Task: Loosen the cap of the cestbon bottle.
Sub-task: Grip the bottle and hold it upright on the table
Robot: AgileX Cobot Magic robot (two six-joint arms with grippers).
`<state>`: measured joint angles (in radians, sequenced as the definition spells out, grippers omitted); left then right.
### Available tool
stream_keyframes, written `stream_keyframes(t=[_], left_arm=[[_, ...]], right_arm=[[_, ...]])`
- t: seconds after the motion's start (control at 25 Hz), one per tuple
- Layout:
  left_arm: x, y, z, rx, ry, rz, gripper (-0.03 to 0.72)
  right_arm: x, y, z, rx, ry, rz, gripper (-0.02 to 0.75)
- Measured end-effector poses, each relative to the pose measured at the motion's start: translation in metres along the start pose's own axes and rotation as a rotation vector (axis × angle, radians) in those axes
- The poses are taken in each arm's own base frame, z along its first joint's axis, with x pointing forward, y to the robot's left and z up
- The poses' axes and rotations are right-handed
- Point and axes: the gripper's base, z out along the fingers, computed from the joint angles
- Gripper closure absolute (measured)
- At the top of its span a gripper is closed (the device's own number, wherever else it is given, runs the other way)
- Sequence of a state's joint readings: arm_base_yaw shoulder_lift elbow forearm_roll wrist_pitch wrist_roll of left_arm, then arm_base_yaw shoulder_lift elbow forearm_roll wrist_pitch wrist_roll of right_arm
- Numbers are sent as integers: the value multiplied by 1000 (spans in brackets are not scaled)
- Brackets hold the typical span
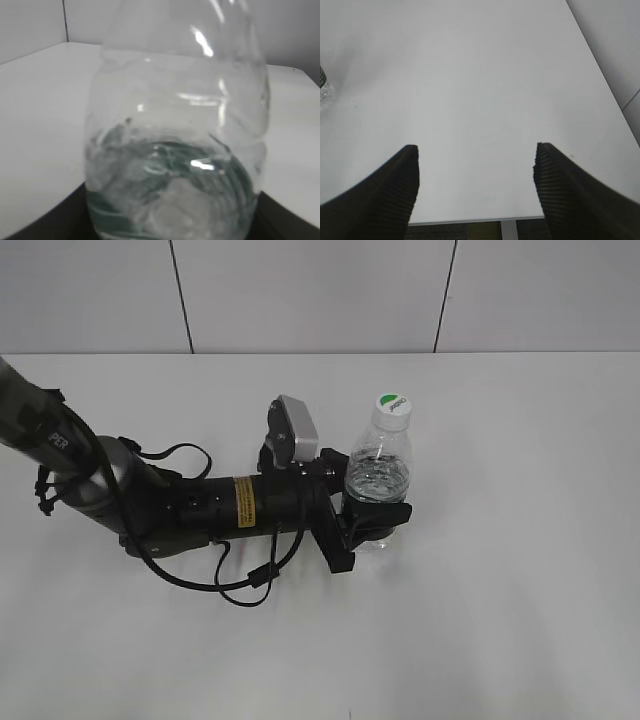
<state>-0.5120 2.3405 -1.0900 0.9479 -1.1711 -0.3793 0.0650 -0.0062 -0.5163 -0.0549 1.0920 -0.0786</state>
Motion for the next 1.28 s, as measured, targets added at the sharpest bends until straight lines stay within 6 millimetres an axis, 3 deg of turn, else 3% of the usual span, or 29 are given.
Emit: stream_keyframes(t=[0.6,1.28], left_arm=[[15,7,6,-24,-42,-58,283],[15,7,6,-21,-42,-56,283]], right_arm=[[0,0,0,0,0,0,190],[0,0,0,0,0,0,190]])
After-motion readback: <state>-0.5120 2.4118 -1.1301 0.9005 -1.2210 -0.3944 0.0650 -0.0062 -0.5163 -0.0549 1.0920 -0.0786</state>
